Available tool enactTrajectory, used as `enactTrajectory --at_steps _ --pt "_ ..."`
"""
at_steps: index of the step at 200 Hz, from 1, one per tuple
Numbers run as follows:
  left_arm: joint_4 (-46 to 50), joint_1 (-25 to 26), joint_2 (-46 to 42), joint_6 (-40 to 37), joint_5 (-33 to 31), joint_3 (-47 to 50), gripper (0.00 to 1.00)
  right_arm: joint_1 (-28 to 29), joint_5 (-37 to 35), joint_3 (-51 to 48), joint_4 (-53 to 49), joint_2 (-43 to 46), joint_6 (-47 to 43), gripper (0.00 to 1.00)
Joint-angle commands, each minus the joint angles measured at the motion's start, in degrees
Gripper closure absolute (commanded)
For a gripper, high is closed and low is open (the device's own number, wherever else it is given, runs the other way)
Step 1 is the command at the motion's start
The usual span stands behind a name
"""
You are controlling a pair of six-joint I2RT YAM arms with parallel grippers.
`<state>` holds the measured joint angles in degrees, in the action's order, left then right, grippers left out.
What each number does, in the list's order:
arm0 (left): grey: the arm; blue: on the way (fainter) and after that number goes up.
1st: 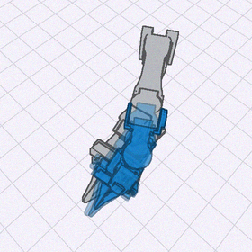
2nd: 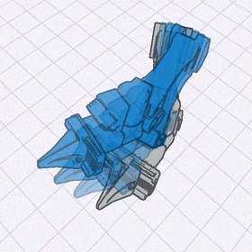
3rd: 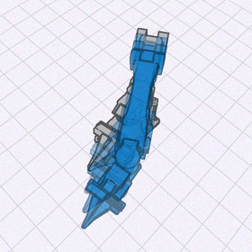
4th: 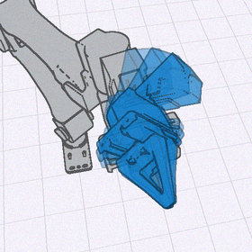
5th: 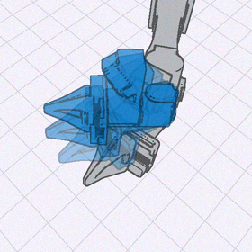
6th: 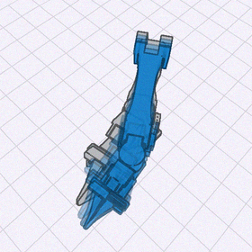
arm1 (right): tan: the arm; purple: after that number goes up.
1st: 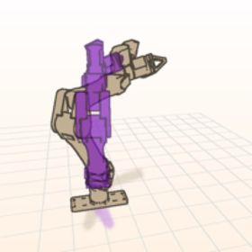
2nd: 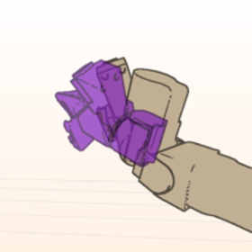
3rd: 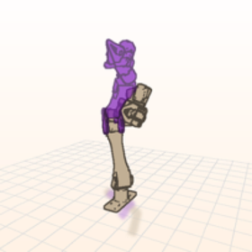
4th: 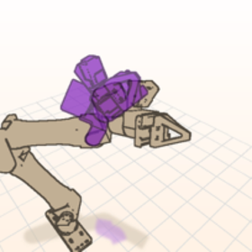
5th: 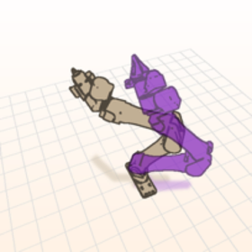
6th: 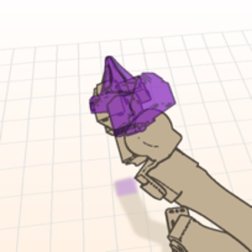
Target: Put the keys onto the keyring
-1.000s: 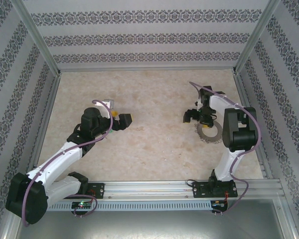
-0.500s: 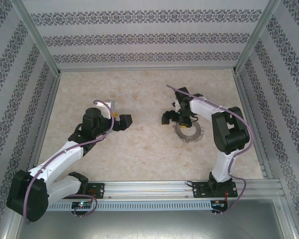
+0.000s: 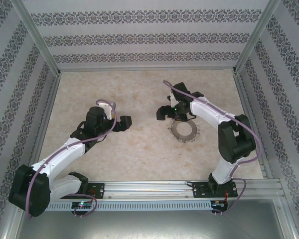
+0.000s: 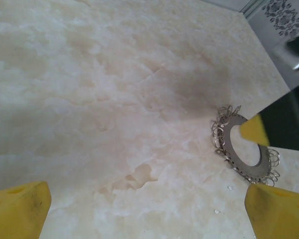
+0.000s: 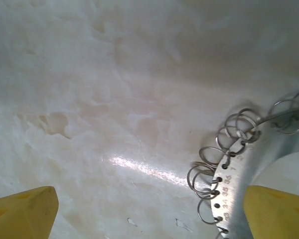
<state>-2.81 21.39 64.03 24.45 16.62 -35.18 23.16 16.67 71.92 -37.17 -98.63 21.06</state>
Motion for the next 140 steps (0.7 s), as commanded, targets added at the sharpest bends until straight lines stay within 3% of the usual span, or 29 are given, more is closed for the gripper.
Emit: enactTrajectory --at_steps 1,42,93,140 --pt "5.3 0.3 -0.4 -1.2 -1.6 -2.5 0.0 0.6 -4.9 -2.8 -0.2 3.0 -3.8 0.06" --pt "7.9 0.3 -2.0 1.7 -0.3 -2.1 0.02 1.9 -8.3 -2.6 -0.4 1.3 -9.9 0.14" --pt "8.7 0.3 -3.0 2.8 -1.1 -1.3 0.05 0.1 -6.2 -1.4 -1.2 -2.3 -14.7 0.4" --pt "9.0 0.3 -0.6 1.7 0.0 -3.6 0.05 -0.9 -4.0 0.7 -1.3 -6.7 -16.0 0.46"
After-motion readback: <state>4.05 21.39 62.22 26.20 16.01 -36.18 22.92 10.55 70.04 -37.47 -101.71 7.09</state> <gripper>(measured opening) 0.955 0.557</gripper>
